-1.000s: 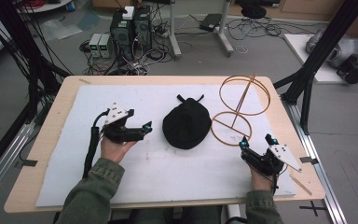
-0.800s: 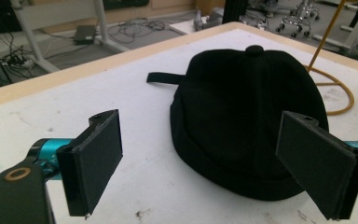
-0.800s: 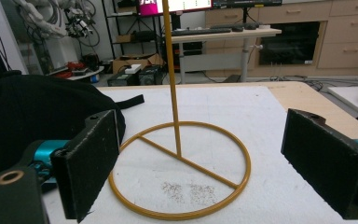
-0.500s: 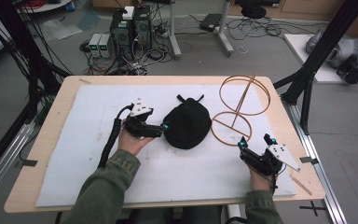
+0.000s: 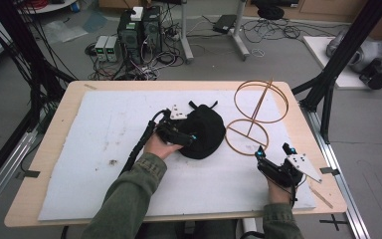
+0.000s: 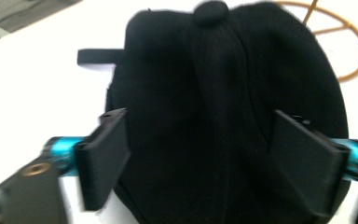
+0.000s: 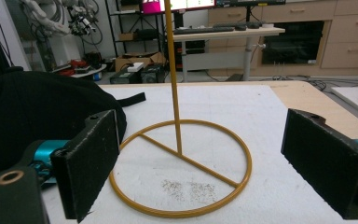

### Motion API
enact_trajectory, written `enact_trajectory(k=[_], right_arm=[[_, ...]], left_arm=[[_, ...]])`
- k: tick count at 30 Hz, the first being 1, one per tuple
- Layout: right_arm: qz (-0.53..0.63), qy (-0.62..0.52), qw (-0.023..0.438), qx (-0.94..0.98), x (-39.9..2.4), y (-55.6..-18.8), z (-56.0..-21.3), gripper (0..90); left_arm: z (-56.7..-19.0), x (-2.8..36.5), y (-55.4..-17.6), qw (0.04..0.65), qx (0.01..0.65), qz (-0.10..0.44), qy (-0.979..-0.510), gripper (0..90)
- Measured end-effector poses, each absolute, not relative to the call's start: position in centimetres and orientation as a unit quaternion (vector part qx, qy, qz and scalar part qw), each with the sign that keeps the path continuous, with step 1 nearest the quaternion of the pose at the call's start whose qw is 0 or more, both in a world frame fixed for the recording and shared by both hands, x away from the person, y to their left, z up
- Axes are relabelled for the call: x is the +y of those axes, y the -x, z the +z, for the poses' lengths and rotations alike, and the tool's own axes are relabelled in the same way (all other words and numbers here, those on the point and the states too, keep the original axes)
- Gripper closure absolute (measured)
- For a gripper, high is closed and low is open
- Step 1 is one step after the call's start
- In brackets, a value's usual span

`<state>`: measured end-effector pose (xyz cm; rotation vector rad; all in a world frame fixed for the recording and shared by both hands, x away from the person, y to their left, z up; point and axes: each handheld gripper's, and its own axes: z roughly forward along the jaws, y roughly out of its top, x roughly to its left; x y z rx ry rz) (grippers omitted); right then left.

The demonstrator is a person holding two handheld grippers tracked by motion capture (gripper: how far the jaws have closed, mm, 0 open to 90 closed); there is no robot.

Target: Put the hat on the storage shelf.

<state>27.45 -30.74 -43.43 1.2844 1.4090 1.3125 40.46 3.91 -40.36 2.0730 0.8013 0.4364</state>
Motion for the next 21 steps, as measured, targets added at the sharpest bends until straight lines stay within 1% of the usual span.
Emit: enact_trajectory(k=[1,3,4,5,6,7,8,9,10,12,17,20,21], right_arm=[[0.519,-0.508,0.402,0.557,-30.7,-27.4,-43.4,10.5],[0.518,-0.506,0.401,0.561,-30.7,-27.5,-43.5,10.5],[0.518,-0.504,0.402,0.562,-30.6,-27.5,-43.5,10.5],[0.519,-0.506,0.399,0.562,-30.5,-27.5,-43.5,10.5],[0.52,-0.504,0.399,0.563,-30.5,-27.5,-43.5,10.5],[0.52,-0.504,0.399,0.563,-30.5,-27.5,-43.5,10.5],[0.521,-0.503,0.398,0.563,-30.5,-27.5,-43.5,10.5],[0.52,-0.503,0.399,0.564,-30.5,-27.5,-43.5,10.5],[0.519,-0.502,0.4,0.564,-30.5,-27.5,-43.5,10.5],[0.52,-0.501,0.4,0.564,-30.5,-27.5,-43.5,10.5],[0.522,-0.504,0.398,0.562,-30.5,-27.5,-43.5,10.4],[0.522,-0.505,0.396,0.562,-30.6,-27.5,-43.6,10.5],[0.522,-0.505,0.404,0.557,-30.6,-27.4,-43.5,10.5]], left_arm=[[-40.5,3.8,-40.4,0.415,0.32,0.173,-0.834,25.9],[-40.7,3.7,-40.5,0.412,0.325,0.168,-0.834,30.9],[-40.7,3.8,-40.5,0.415,0.326,0.161,-0.834,35.9],[-40.6,3.8,-40.5,0.419,0.327,0.156,-0.833,45.1],[-40.5,3.9,-40.5,0.423,0.326,0.152,-0.831,62.5],[-40.3,4.0,-40.4,0.426,0.327,0.149,-0.83,62.5],[-40.2,4.1,-40.4,0.427,0.33,0.15,-0.829,74.4],[-40.1,4.1,-40.3,0.428,0.332,0.153,-0.827,82.0],[-40.0,4.1,-40.2,0.423,0.332,0.162,-0.827,87.2],[-40.0,4.0,-39.9,0.417,0.324,0.189,-0.828,87.5],[-40.0,4.0,-39.3,0.434,0.316,0.201,-0.819,87.8],[-40.1,4.3,-39.2,0.443,0.319,0.191,-0.816,87.8],[-40.1,4.7,-39.1,0.444,0.32,0.195,-0.814,87.8]])
